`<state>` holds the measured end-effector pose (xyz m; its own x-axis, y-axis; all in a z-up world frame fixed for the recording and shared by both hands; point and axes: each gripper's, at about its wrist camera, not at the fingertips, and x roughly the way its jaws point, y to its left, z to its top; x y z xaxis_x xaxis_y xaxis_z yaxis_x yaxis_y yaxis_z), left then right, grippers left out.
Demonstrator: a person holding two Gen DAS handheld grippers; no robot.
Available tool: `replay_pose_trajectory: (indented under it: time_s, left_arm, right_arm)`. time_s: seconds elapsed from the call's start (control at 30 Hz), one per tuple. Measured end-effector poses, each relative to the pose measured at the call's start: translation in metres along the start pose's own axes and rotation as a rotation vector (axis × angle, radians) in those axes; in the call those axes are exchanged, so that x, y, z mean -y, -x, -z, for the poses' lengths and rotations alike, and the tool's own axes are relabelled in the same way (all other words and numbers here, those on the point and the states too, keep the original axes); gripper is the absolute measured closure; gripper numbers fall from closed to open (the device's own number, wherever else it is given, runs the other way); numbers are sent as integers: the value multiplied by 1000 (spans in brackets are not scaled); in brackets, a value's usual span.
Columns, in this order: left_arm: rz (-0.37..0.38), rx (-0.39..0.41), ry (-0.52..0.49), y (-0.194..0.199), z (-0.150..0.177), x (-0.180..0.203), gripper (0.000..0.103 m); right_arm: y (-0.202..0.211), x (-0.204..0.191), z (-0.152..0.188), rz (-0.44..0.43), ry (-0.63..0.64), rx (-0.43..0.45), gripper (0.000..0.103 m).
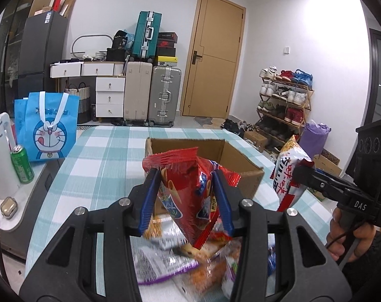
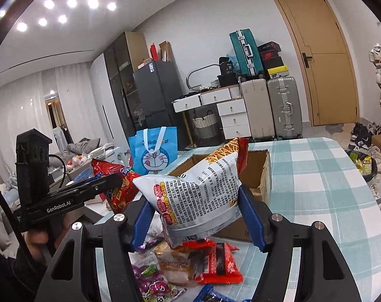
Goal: Organize snacks
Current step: 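Carry both bags over the cardboard box and open both grippers to drop them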
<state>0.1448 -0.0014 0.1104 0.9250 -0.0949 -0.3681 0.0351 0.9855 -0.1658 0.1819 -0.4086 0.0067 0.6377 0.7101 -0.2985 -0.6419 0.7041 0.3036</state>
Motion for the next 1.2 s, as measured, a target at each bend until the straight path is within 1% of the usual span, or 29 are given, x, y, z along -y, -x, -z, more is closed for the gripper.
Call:
replay_pose_trajectory:
  time_s: [0.3,0.53,0.73,0.93,1.03,1.2]
  left_arm:
    - [-27,8,5,-35,-31,-4,62]
    - [-39,-14,27,-68,-46,-13,62]
    - [-43,-39,45,-95,-51,-20,62]
    - [-64,-60,31,-124,-53,-21,62]
    - [-74,-76,27,-139,-54,-22,62]
    - [-80,-112,36,-160,-49,-25,62]
  right_arm:
    - [-23,12,-21,11,-43,-18,37]
    - [-45,19,-37,10,-58,-31,37]
    - [-63,21,-43,15,-54,-52,37]
    - [-76,24,-45,26,-68,-66,37]
    - [-87,24,-45,46,-62,-82,37]
    - [-99,33,-42,88,-89,-102,36]
